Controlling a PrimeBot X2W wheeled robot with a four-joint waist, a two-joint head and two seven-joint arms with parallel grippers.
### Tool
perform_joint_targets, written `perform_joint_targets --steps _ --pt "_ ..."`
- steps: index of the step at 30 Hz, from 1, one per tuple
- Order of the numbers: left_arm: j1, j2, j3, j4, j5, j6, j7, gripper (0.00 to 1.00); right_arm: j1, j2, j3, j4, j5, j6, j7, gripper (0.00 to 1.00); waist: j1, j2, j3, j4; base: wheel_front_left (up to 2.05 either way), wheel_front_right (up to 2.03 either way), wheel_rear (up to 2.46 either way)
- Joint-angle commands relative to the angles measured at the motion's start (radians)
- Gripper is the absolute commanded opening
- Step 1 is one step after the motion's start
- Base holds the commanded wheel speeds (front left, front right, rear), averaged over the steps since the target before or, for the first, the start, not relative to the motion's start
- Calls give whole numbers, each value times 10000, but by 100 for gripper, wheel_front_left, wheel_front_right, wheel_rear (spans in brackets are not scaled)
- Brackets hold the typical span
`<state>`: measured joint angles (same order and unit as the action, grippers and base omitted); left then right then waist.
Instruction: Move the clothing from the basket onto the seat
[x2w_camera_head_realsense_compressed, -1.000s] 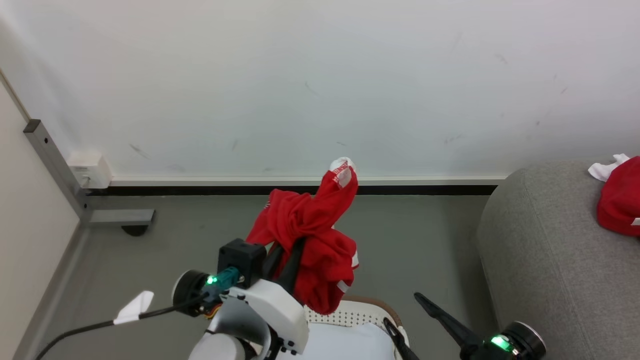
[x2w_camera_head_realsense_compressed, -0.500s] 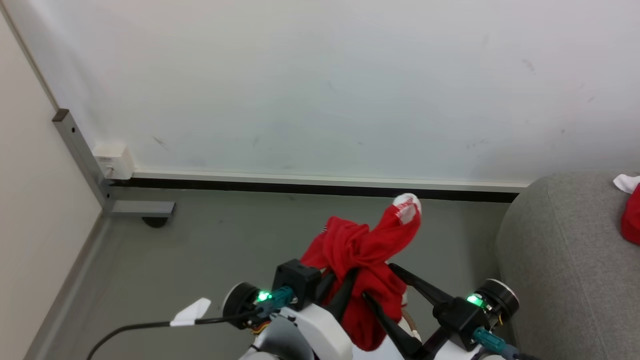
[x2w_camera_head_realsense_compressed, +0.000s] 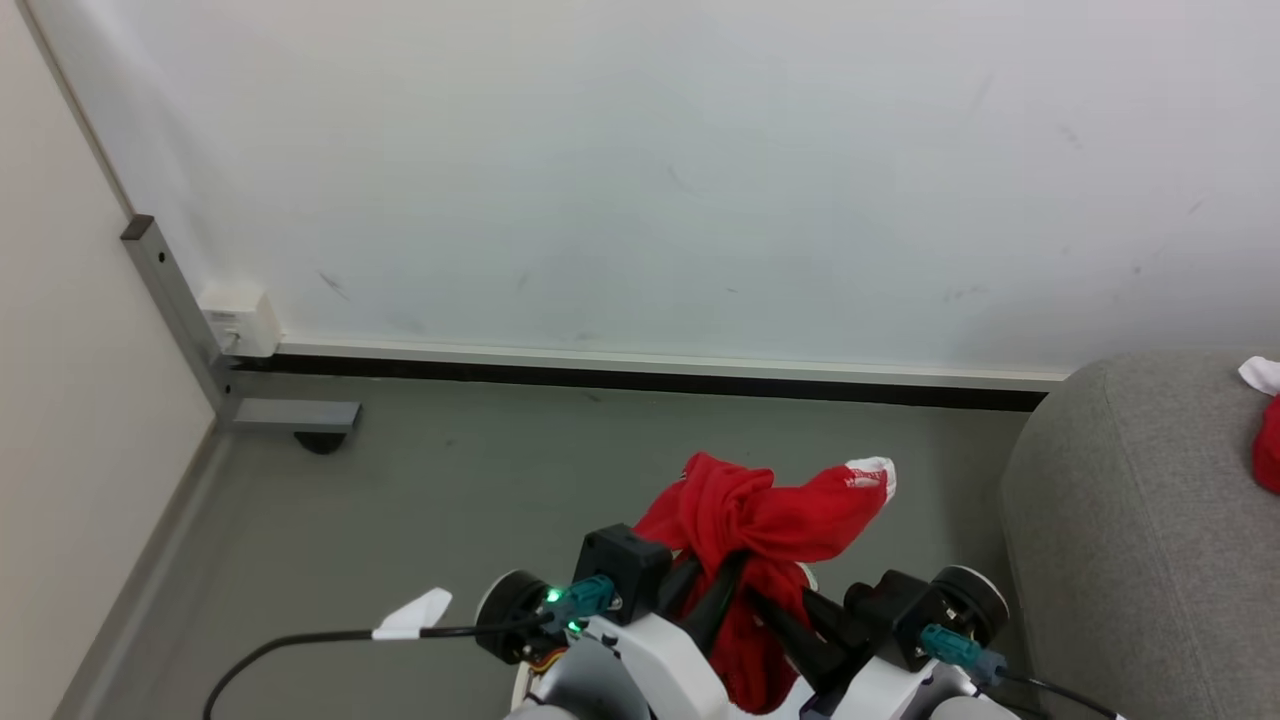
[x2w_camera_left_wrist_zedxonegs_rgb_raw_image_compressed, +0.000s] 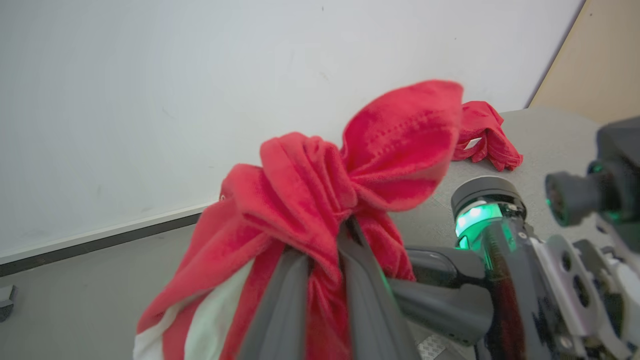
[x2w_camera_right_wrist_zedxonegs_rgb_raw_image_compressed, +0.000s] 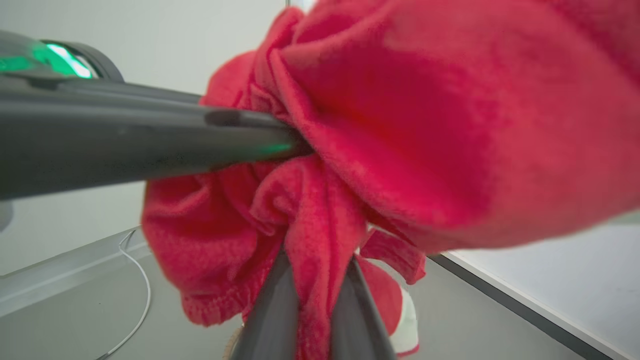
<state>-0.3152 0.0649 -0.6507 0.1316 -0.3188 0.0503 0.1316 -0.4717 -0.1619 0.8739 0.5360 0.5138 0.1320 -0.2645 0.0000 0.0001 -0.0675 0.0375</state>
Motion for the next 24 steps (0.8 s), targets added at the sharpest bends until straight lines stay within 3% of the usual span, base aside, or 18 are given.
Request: perform_joint_targets --steps 1,2,3,5,6,7,24 --pt "13 71 33 94 -54 26 -51 0 -151 -168 -39 -39 190 -26 4 0 0 -1 9 -52 0 0 0" --pt "25 82 36 110 -52 59 -78 0 -163 -211 -79 -68 236 -26 4 0 0 -1 9 -78 0 0 0" --pt "36 90 47 126 -51 89 -113 7 -150 -243 -133 -94 293 -26 4 0 0 -1 11 -105 0 0 0" --pt "56 103 63 174 -43 135 -159 40 -95 -331 -248 -162 348 -26 4 0 0 -1 18 -163 0 0 0" --pt "62 106 77 195 -20 179 -202 78 -51 -385 -306 -200 369 -26 4 0 0 -1 20 -195 0 0 0" --pt "64 120 92 223 12 207 -230 100 -5 -441 -353 -245 392 -26 4 0 0 -1 22 -235 0 0 0" --pt "-82 88 -108 478 -54 237 -795 100 342 -1402 -1921 -1184 36 -26 3 0 0 -1 225 -1342 0 0 0"
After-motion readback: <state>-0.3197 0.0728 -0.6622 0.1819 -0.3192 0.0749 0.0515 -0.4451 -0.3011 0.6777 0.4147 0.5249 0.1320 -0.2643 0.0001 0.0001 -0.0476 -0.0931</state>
